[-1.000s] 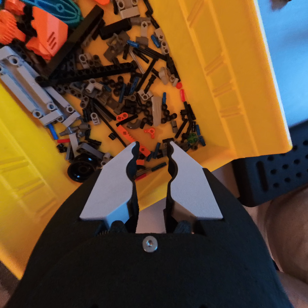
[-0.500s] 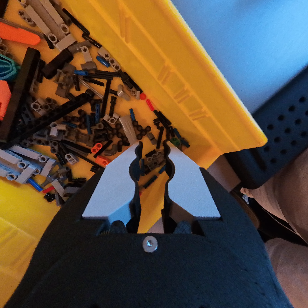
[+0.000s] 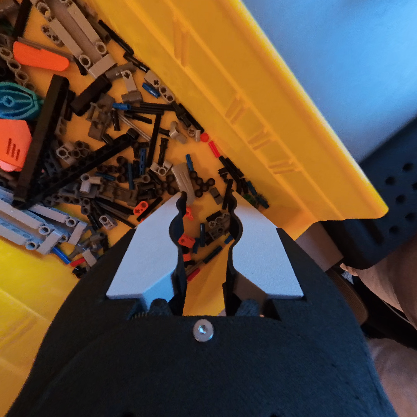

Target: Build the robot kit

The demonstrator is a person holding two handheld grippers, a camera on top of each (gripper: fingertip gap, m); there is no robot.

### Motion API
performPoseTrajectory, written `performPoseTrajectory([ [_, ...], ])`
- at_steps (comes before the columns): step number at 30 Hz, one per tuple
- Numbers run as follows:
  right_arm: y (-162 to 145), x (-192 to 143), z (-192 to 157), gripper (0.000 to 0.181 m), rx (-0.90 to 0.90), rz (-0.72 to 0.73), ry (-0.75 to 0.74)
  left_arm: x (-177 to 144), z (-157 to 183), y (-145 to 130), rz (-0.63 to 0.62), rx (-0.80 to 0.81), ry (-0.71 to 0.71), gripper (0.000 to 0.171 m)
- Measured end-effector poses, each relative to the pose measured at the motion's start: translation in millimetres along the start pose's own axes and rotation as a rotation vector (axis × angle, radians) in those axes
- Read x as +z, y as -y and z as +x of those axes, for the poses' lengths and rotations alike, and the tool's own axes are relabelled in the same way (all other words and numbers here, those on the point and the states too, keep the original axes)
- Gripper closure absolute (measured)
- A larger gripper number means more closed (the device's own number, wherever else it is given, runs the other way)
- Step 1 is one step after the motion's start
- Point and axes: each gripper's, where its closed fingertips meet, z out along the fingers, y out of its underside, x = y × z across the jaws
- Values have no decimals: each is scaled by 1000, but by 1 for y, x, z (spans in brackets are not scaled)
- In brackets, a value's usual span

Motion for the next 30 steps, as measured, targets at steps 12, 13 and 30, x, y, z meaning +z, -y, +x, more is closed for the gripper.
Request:
performPoseTrajectory([
  [12,0,1,0,171,-9,-4,-2,13,-11,11,-5,-14,91,110],
  [13,0,1,-1,171,-9,-4,-2,15,-11,12,-3,-7,100,106],
  [30,0,1,-2,173,-15,-2,3,10,-29,5,11,-127,232,86],
])
